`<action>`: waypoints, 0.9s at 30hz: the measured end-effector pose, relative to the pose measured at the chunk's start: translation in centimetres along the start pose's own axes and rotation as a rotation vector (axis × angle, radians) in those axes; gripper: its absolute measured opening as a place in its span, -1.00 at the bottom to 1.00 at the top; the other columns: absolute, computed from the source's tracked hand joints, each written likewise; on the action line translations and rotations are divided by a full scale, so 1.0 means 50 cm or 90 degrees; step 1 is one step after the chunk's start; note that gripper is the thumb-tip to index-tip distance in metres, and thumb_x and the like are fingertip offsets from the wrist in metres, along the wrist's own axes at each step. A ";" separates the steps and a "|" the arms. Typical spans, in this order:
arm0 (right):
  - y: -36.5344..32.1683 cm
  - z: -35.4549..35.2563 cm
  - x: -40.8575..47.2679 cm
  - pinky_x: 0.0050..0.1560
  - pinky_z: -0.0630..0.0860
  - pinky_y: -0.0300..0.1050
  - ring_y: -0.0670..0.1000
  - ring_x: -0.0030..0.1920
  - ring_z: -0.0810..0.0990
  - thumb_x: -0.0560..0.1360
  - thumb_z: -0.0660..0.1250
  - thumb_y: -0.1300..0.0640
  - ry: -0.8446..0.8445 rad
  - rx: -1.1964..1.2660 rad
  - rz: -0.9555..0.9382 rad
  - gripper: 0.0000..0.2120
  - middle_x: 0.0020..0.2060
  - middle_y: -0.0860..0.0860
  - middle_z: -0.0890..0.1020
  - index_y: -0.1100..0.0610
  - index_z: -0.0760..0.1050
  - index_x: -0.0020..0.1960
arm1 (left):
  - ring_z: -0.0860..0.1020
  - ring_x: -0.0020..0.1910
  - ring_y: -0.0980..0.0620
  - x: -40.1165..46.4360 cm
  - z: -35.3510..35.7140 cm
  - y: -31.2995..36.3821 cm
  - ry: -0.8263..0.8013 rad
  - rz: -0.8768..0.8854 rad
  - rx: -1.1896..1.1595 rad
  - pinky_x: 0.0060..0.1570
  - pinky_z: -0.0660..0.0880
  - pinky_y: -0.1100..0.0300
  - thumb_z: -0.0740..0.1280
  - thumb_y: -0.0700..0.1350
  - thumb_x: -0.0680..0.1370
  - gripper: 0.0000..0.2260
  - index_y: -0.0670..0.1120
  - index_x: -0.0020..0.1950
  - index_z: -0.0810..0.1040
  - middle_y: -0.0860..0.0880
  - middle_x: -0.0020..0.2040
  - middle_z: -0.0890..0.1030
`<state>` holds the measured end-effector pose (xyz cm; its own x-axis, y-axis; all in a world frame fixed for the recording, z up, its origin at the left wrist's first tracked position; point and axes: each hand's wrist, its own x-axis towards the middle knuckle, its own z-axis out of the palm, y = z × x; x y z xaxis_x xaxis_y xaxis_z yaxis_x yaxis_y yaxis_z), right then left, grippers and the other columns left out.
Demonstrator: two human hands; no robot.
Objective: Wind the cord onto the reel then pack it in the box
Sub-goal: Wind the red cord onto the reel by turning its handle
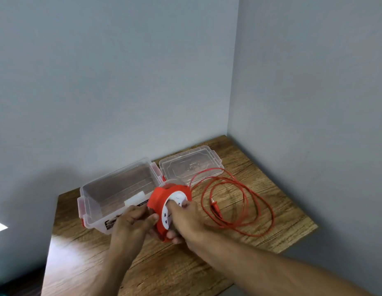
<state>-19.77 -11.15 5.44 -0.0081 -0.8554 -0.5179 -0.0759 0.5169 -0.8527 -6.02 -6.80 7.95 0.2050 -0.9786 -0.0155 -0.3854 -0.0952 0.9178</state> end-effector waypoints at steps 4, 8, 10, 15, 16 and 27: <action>-0.015 -0.016 -0.002 -0.57 0.51 -0.21 -0.03 -0.53 0.62 0.60 0.26 -0.12 -0.120 0.153 0.134 -0.60 -0.45 0.03 0.68 0.20 0.51 0.20 | 0.69 -0.15 0.03 -0.008 0.008 -0.007 0.040 0.000 -0.016 -0.11 0.64 0.08 0.46 -0.23 0.53 -0.67 0.23 -0.23 0.72 -0.11 -0.08 0.68; -0.019 -0.083 -0.012 -0.32 0.63 -0.05 0.09 -0.31 0.72 0.58 0.30 -0.01 -0.084 -0.315 -0.183 -0.78 -0.20 0.09 0.75 0.10 0.56 0.11 | 0.75 -0.20 -0.03 0.001 -0.002 -0.010 0.078 -0.080 -0.100 -0.31 0.70 0.03 0.43 -0.19 0.58 -0.69 0.22 -0.22 0.74 -0.02 -0.14 0.78; -0.021 -0.123 -0.011 -0.07 0.61 0.03 0.14 -0.09 0.71 0.57 0.29 0.00 0.004 -0.647 -0.487 -0.73 0.02 0.07 0.71 0.00 0.52 0.25 | 0.76 -0.27 0.00 0.005 -0.011 -0.012 0.073 -0.109 -0.123 -0.46 0.66 0.12 0.41 -0.18 0.59 -0.77 0.13 -0.14 0.73 0.06 -0.21 0.79; -0.049 -0.163 -0.011 -0.33 0.63 0.08 0.25 -0.11 0.67 0.65 0.27 0.08 -0.272 -1.051 -0.827 -0.54 0.48 0.22 0.32 -0.17 0.29 0.50 | 0.72 -0.45 -0.09 0.021 -0.042 0.003 -0.050 -0.127 -0.089 -0.57 0.59 0.19 0.37 -0.15 0.61 -0.73 0.04 -0.20 0.80 -0.13 -0.28 0.78; -0.056 -0.164 -0.009 -0.34 0.63 0.06 0.25 -0.08 0.66 0.66 0.25 0.07 -0.303 -1.083 -0.842 -0.52 0.50 0.22 0.28 -0.21 0.25 0.52 | 0.73 -0.44 -0.11 0.026 -0.046 0.007 -0.081 -0.133 -0.072 -0.56 0.59 0.18 0.38 -0.15 0.61 -0.72 0.06 -0.21 0.80 -0.15 -0.27 0.78; -0.055 -0.154 0.031 -0.38 0.58 0.02 0.24 -0.14 0.67 0.54 0.37 -0.14 -0.222 -1.102 -0.926 -0.40 0.20 0.22 0.55 -0.16 0.24 0.51 | 0.75 -0.38 -0.11 0.024 -0.019 0.019 -0.086 -0.146 -0.101 -0.53 0.63 0.14 0.37 -0.15 0.61 -0.83 -0.08 -0.05 0.77 -0.12 -0.23 0.80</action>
<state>-27.25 -14.16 7.51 0.9287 -0.3694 0.0321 -0.3677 -0.9064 0.2080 -5.27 -7.88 9.17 0.1449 -0.9511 -0.2728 -0.1952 -0.2978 0.9345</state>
